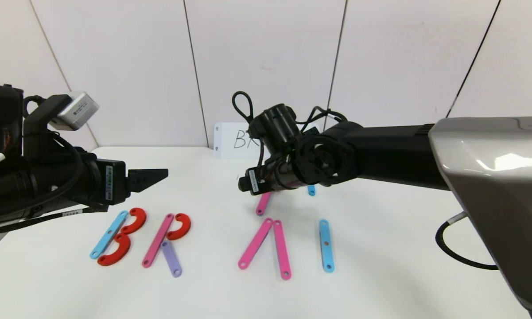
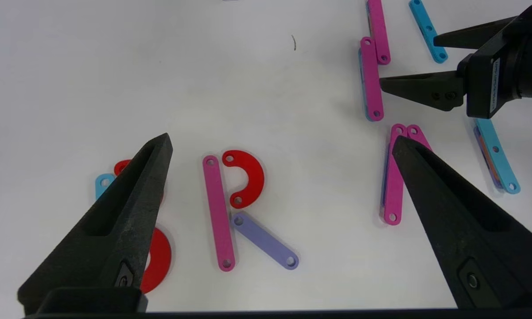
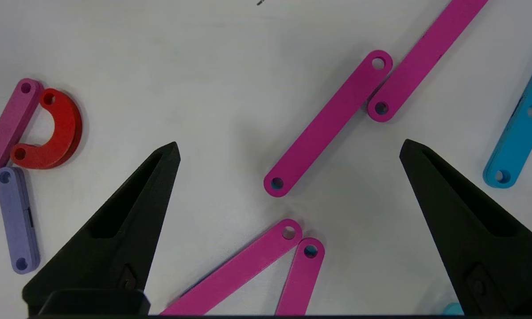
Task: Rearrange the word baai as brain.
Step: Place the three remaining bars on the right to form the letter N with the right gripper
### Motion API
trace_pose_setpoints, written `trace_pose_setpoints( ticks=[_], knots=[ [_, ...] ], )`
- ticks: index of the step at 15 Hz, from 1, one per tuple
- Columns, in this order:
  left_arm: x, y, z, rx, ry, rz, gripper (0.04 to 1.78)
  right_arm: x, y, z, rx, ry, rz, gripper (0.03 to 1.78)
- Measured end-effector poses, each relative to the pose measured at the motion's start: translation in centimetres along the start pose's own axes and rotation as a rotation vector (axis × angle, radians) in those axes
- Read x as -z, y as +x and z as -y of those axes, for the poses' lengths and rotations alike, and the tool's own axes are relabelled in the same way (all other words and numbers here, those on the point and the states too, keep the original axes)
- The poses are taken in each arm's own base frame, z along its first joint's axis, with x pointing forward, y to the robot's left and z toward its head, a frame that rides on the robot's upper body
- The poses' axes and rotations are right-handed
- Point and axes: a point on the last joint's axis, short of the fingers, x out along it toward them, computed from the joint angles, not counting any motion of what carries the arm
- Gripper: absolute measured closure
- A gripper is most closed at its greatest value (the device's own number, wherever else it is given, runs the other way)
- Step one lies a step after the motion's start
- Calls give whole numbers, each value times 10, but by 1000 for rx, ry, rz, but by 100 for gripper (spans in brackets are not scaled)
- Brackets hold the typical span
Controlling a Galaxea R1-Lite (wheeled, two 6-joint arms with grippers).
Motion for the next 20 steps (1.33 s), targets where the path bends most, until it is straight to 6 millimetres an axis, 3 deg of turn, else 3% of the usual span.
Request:
trace_pose_setpoints(
  ticks=[12,20],
  knots=[
    [-5,-13,-10,-15,15,42,9,35,39,0,82,-9,-108,7],
    [-5,-14,-10,-8,15,44,9,35,49,-1,104,-9,-98,7]
  ],
)
